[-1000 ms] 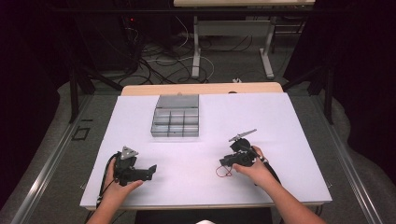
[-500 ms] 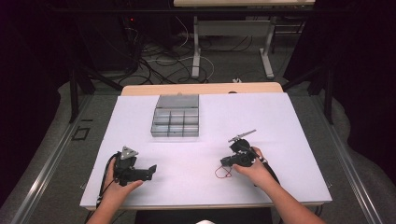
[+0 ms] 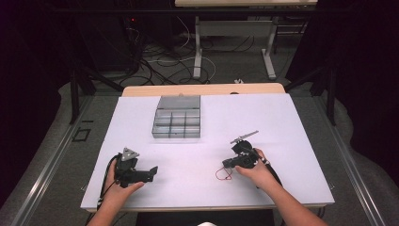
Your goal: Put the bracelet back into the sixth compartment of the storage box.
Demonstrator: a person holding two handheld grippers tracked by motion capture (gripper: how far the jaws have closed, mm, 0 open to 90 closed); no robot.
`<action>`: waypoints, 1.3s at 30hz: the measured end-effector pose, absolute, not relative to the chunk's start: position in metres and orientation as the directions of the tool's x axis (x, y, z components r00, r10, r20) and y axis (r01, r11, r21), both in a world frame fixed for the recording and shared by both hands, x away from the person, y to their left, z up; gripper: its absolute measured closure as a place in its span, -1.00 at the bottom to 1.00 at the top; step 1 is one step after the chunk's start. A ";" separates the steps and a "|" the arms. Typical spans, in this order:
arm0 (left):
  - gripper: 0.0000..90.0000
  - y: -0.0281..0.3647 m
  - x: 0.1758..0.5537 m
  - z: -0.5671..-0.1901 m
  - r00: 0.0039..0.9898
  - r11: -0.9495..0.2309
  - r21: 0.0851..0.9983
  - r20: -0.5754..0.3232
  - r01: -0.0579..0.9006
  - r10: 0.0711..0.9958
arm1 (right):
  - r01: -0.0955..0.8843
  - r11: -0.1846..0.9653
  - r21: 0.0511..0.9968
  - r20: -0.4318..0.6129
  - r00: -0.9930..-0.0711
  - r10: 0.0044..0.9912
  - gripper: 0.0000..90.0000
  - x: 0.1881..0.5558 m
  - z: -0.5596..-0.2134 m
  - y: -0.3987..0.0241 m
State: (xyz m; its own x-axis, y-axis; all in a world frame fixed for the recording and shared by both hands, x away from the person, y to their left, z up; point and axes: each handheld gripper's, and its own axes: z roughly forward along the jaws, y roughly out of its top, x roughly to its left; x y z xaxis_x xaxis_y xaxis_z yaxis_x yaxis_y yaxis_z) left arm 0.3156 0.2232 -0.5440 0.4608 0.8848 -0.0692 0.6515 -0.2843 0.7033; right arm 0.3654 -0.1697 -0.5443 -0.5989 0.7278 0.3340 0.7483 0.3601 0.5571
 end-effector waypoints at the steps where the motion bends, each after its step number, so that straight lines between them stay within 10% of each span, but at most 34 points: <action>1: -0.99 0.223 0.316 -0.544 0.461 -0.284 0.703 -0.069 0.652 0.885 | 0.746 0.370 0.554 0.331 -0.605 0.725 0.94 0.365 -0.544 -0.170; 39: -0.99 0.223 0.316 -0.545 0.461 -0.284 0.701 -0.072 0.654 0.884 | 0.723 0.363 0.587 0.320 -0.619 0.717 1.00 0.365 -0.518 -0.168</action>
